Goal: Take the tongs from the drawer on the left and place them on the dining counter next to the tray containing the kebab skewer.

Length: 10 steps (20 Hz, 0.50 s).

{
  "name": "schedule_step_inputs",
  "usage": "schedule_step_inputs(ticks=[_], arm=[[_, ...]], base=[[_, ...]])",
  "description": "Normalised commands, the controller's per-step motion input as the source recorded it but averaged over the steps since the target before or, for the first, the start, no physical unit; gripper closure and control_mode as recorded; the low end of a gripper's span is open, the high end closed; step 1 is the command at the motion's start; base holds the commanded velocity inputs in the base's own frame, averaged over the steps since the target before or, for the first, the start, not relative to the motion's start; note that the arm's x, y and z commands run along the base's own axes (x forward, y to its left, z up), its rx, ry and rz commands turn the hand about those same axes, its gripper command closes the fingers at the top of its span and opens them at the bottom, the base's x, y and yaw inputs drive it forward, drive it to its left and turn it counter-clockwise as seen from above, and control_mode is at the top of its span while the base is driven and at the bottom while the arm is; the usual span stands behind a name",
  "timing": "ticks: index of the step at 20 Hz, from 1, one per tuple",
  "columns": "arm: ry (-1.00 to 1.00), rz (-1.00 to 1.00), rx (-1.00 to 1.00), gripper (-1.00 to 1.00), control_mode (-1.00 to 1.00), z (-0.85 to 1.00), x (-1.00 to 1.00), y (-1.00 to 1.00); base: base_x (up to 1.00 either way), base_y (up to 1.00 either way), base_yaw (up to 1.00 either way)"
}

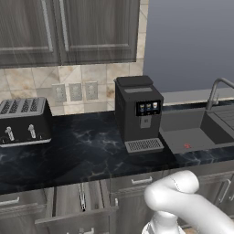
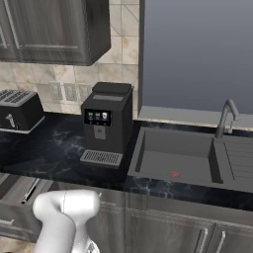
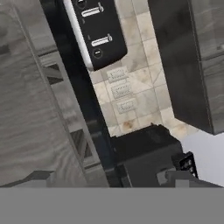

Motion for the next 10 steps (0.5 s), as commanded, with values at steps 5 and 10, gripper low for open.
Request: schedule_step_inputs(ticks=[5, 10], arm=[[0.00, 0.00, 0.32, -1.00, -1.00, 0.23, 0.00, -0.17], [0.09, 0.00, 0.33, -1.00, -1.00, 0.21, 0.10, -0.16]], base=[[0.00, 0.00, 0.00], [0.00, 0.00, 0.00]])
